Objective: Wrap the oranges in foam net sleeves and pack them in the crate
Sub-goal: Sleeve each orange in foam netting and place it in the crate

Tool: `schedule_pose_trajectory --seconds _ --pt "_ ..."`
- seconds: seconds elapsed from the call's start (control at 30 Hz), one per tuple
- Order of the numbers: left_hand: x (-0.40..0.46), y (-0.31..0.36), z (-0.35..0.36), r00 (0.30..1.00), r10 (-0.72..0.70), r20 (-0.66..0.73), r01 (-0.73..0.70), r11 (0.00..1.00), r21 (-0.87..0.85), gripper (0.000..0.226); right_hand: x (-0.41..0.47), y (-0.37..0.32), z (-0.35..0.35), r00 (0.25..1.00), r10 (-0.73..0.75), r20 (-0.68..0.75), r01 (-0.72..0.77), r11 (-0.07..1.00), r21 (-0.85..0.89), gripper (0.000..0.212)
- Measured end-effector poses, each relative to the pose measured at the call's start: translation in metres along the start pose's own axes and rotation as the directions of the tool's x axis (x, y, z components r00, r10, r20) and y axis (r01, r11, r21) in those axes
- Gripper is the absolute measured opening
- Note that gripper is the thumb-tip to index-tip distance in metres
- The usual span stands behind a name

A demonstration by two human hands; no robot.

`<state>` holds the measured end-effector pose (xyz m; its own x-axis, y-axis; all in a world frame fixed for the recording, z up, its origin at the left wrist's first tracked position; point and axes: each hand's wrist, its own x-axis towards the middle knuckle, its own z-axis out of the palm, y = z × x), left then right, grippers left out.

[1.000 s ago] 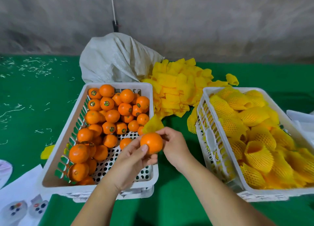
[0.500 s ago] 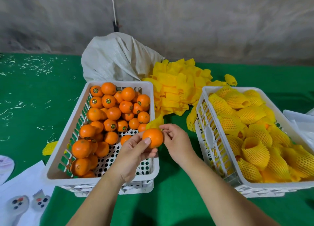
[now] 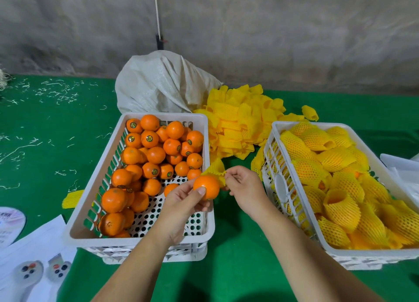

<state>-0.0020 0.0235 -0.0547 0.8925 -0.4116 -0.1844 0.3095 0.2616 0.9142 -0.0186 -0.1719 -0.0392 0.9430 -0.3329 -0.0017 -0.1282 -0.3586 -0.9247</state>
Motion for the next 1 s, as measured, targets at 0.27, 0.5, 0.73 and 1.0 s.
schedule_pose_trajectory --seconds 0.27,0.5,0.73,1.0 --pt "0.000 0.001 -0.001 0.999 0.002 -0.050 0.000 0.999 0.046 0.068 -0.021 -0.009 0.014 0.989 -0.096 0.117 0.078 0.986 0.148 0.008" --pt "0.001 0.005 -0.001 0.990 0.008 -0.138 -0.011 1.000 -0.016 0.037 -0.022 -0.008 0.010 0.974 -0.164 0.156 0.158 0.986 0.053 0.007" --pt "-0.001 0.009 0.002 0.998 -0.055 0.036 0.056 0.998 -0.031 0.047 -0.025 -0.009 0.021 0.918 -0.347 0.191 0.384 0.899 -0.210 0.008" --pt "-0.002 0.010 -0.005 1.000 -0.014 0.012 0.015 0.997 -0.081 0.057 -0.020 -0.012 0.008 0.920 -0.376 0.107 0.390 0.905 -0.171 0.021"
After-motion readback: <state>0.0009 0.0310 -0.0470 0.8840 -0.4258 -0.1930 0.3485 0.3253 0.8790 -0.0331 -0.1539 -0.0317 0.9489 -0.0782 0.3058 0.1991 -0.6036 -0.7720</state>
